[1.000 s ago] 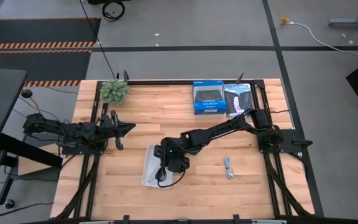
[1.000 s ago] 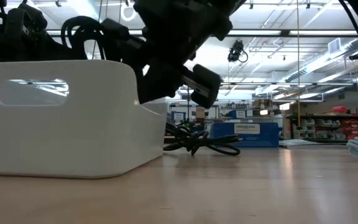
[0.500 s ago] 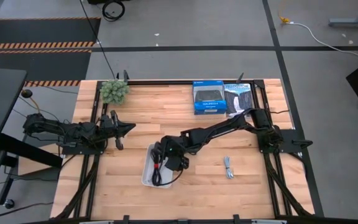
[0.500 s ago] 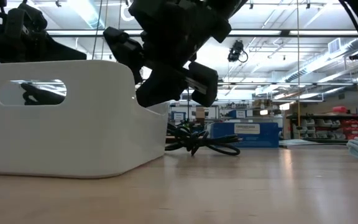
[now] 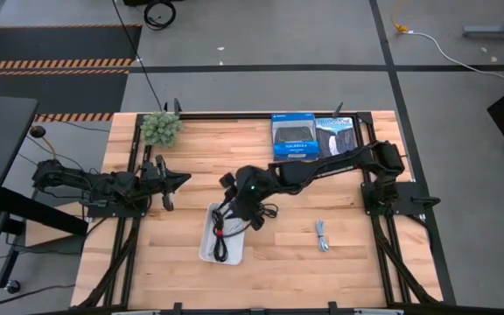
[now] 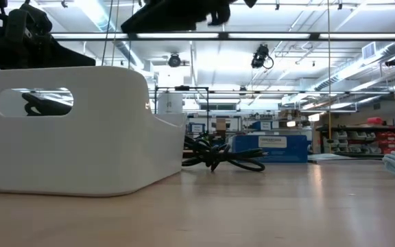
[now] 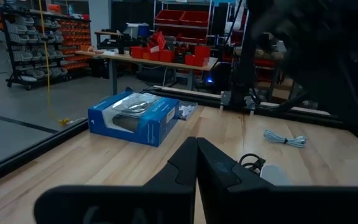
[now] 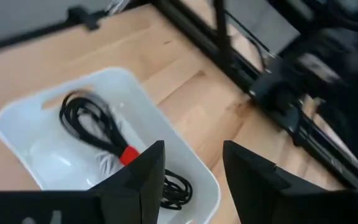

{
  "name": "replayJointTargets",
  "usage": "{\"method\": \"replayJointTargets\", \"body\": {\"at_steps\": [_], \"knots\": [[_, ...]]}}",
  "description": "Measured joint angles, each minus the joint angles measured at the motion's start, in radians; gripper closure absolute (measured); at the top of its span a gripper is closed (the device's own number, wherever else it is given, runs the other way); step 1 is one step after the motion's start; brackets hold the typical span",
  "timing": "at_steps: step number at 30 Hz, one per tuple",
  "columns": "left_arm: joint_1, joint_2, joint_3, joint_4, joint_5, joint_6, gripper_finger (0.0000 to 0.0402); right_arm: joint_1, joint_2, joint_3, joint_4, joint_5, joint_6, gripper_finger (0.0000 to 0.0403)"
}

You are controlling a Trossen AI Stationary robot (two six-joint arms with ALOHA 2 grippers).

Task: Pick and place USB-C Cables
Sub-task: Put the black USB cable into the white bin

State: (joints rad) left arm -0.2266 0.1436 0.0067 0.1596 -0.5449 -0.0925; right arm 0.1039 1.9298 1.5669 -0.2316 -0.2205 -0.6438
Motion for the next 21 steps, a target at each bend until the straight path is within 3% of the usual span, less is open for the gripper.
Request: {"method": "replayJointTargets", "body": {"at_steps": [5,11,21], "knots": [[0.0,0.0,0.0,0.0,0.0,0.0,0.039,-0.017,-0.047,0.0,-0.011,0.012,0.169,0.0235],[0.0,0.0,0.0,0.0,0.0,0.0,0.039,-0.035,-0.085,0.0,-0.072,0.173,0.453,0.0232],[0.0,0.0,0.0,0.0,0.0,0.0,0.039,-0.128,-0.092,-0.001,-0.345,0.106,0.629,0.019]]}}
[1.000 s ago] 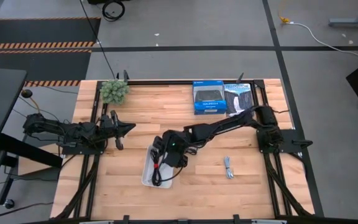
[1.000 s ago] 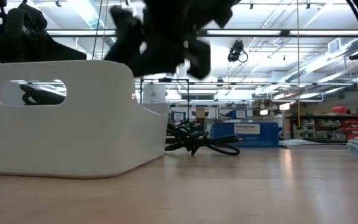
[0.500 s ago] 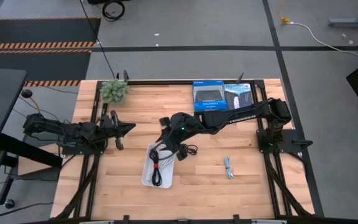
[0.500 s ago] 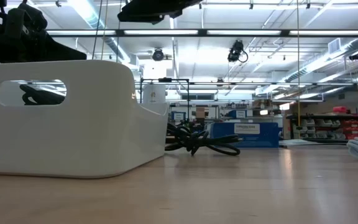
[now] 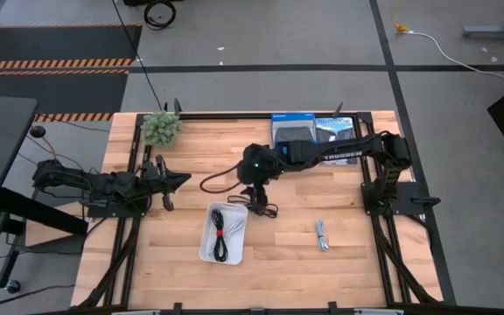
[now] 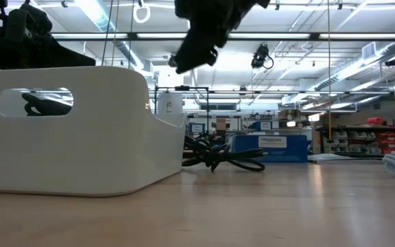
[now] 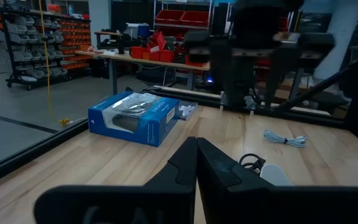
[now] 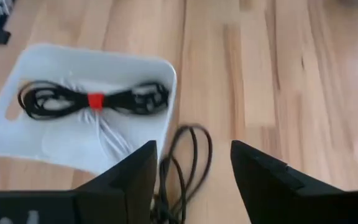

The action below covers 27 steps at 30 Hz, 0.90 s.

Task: Pick and place USB-C Cables
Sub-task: Put the black USB cable into the white bin

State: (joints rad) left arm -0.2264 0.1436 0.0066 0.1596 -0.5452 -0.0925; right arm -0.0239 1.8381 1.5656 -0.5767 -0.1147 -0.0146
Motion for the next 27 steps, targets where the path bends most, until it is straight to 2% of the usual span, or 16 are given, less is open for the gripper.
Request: {"method": "replayJointTargets", "body": {"at_steps": [5,12,19,27], "knots": [[0.0,0.0,0.0,0.0,0.0,0.0,0.039,-0.026,0.0,-0.014,-0.072,-0.01,0.015,0.0167],[0.0,0.0,0.0,0.0,0.0,0.0,0.039,-0.018,-0.001,-0.088,-0.065,-0.015,0.087,0.0151],[0.0,0.0,0.0,0.0,0.0,0.001,0.039,-0.016,-0.001,-0.169,-0.07,-0.088,0.129,0.0127],[0.0,0.0,0.0,0.0,0.0,0.0,0.039,-0.008,0.0,-0.268,0.06,-0.088,0.143,0.0083]]}}
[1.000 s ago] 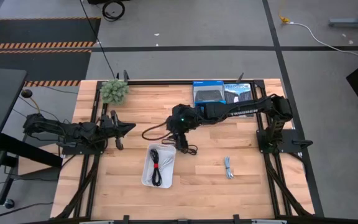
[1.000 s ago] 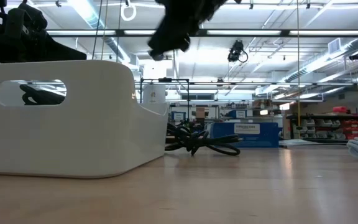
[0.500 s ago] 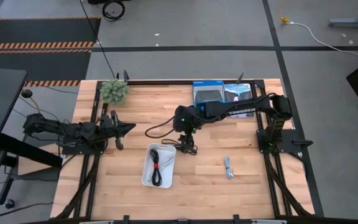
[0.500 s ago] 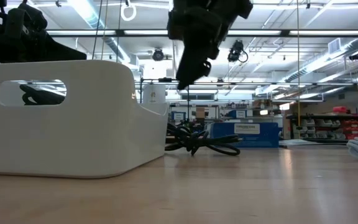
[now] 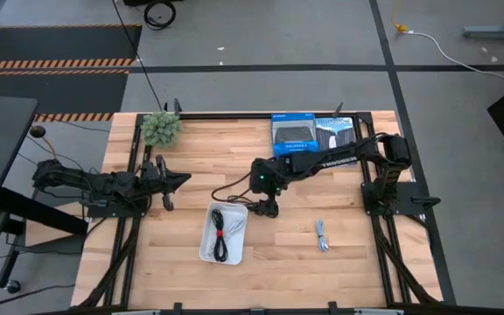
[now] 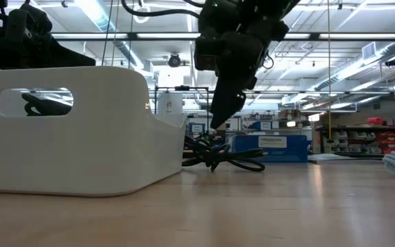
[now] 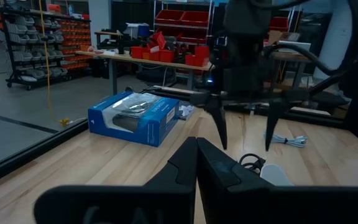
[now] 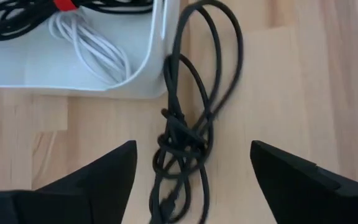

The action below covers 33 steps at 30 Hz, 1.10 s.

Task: Pick and place USB-C Cables
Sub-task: Put the black USB cable into the white bin

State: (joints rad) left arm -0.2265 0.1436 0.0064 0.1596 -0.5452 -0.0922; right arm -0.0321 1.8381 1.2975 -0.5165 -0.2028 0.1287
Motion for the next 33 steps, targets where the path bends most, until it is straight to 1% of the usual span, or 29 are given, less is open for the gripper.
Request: {"method": "replayJointTargets", "body": {"at_steps": [4,8,14,16,20,23,28,33], "knots": [[0.0,0.0,0.0,0.0,0.0,0.0,0.039,0.021,0.0,-0.079,0.144,0.01,-0.01,0.0072],[0.0,0.0,0.0,0.0,0.0,0.0,0.039,0.049,0.0,-0.159,0.262,0.053,-0.036,0.0075],[0.0,0.0,0.0,0.0,0.0,0.0,0.039,0.086,0.0,-0.237,0.411,0.158,-0.074,0.0096],[0.0,0.0,0.0,0.0,0.0,0.0,0.039,0.092,0.0,-0.267,0.482,0.177,-0.079,0.0106],[0.0,0.0,0.0,0.0,0.0,0.0,0.039,0.094,0.0,-0.326,0.591,0.18,-0.073,0.0125],[0.0,0.0,0.0,0.0,0.0,0.0,0.039,0.095,0.0,-0.351,0.613,0.183,-0.052,0.0138],[0.0,0.0,0.0,0.0,0.0,0.0,0.039,0.095,0.0,-0.384,0.65,0.225,-0.076,0.0163],[0.0,0.0,0.0,0.0,0.0,0.0,0.039,0.096,0.0,-0.4,0.664,0.232,-0.078,0.0203]]}}
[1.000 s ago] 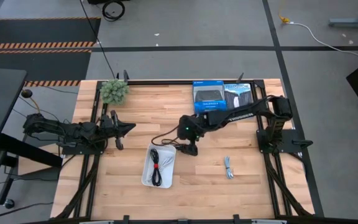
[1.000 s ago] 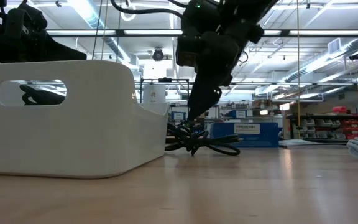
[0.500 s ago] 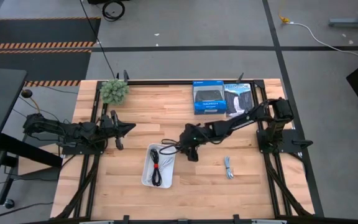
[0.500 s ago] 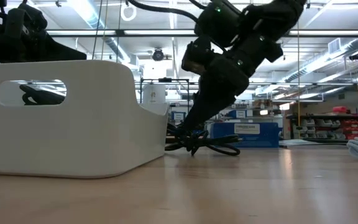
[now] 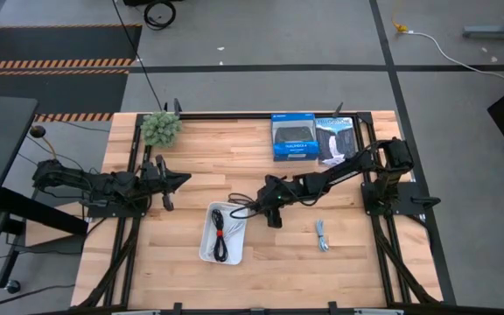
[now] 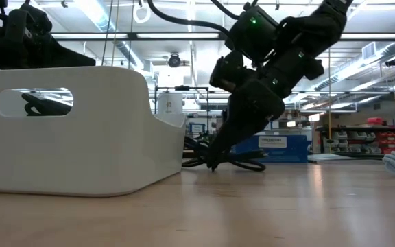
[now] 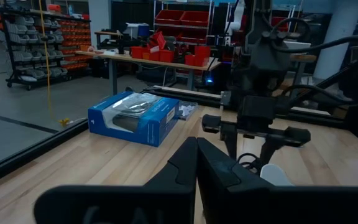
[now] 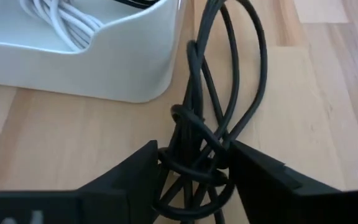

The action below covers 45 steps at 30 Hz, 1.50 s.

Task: Pick and place USB-C Cables
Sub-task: Put the black USB cable into the white bin

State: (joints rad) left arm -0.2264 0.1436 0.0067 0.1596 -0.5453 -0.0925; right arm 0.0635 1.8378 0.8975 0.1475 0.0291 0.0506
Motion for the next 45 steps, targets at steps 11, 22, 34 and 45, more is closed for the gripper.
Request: {"method": "replayJointTargets", "body": {"at_steps": [11,22,34,45], "knots": [[0.0,0.0,0.0,0.0,0.0,0.0,0.039,0.005,-0.002,-0.002,-0.006,0.042,0.064,0.0311],[0.0,0.0,0.0,0.0,0.0,0.0,0.039,0.0,-0.002,0.001,-0.005,0.032,0.102,0.0395],[0.0,0.0,0.0,0.0,0.0,0.0,0.039,-0.003,0.005,0.12,-0.148,0.024,0.075,0.0396],[0.0,0.0,0.0,0.0,0.0,0.0,0.039,-0.002,0.005,0.224,-0.28,0.041,0.051,0.0398]]}}
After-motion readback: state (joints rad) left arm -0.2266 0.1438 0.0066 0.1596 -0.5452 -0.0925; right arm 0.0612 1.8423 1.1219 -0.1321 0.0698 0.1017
